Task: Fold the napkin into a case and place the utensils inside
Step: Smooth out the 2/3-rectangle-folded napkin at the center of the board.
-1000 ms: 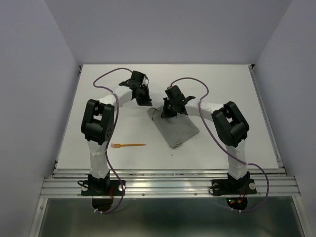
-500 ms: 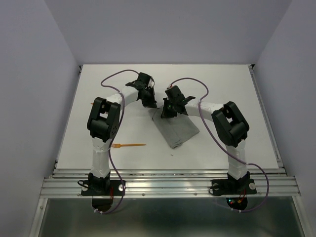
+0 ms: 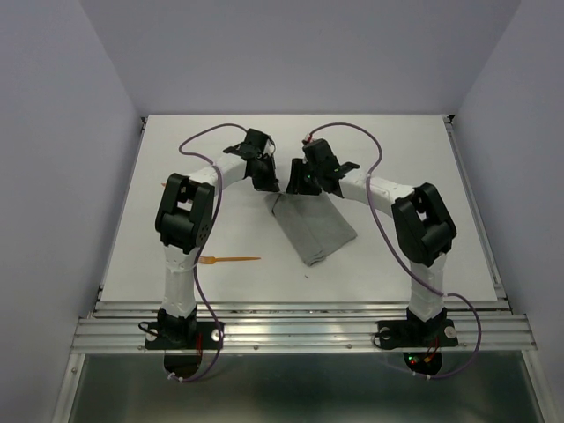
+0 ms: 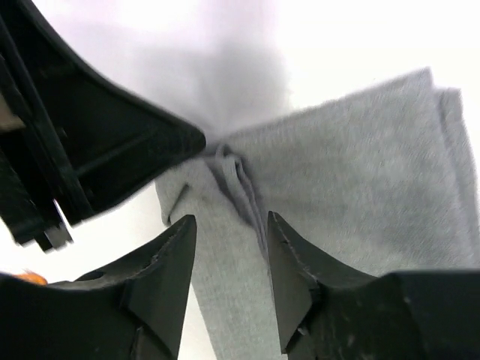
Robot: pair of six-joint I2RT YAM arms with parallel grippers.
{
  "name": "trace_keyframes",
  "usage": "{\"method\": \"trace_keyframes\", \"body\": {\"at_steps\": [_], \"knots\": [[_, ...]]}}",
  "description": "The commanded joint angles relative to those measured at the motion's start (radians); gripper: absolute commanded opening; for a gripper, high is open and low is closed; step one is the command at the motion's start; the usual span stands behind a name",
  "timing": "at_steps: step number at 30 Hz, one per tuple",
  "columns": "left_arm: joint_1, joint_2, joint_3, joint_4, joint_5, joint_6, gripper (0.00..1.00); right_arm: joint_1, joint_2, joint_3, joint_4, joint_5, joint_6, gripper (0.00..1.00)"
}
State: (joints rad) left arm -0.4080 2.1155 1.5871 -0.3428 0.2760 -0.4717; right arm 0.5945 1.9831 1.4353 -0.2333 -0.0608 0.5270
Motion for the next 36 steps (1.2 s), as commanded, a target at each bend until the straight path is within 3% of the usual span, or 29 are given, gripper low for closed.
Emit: {"method": "trace_keyframes", "body": {"at_steps": [1, 5, 15, 23, 32, 36], "knots": [[0.011, -0.075, 0.048, -0.021, -0.011, 0.007, 0.00, -0.009, 0.034, 0.094, -0.003, -0.042, -0.082, 0.54], [0.032, -0.106, 0.040, -0.015, -0.015, -0.007, 0.00, -0.009, 0.069, 0.145, -0.029, -0.106, -0.136, 0.72], [0.078, -0.120, 0.063, -0.033, -0.018, -0.036, 0.00, -0.009, 0.106, 0.165, -0.028, -0.203, -0.171, 0.83], [0.136, -0.176, -0.018, 0.008, -0.031, -0.082, 0.00, -0.009, 0.140, 0.177, -0.015, -0.272, -0.164, 0.78], [0.143, -0.189, -0.056, 0.018, -0.023, -0.074, 0.00, -0.009, 0.198, 0.217, -0.004, -0.281, -0.139, 0.77], [0.143, -0.190, -0.072, 0.019, -0.023, -0.067, 0.00, -0.009, 0.207, 0.220, 0.015, -0.267, -0.124, 0.72]]}}
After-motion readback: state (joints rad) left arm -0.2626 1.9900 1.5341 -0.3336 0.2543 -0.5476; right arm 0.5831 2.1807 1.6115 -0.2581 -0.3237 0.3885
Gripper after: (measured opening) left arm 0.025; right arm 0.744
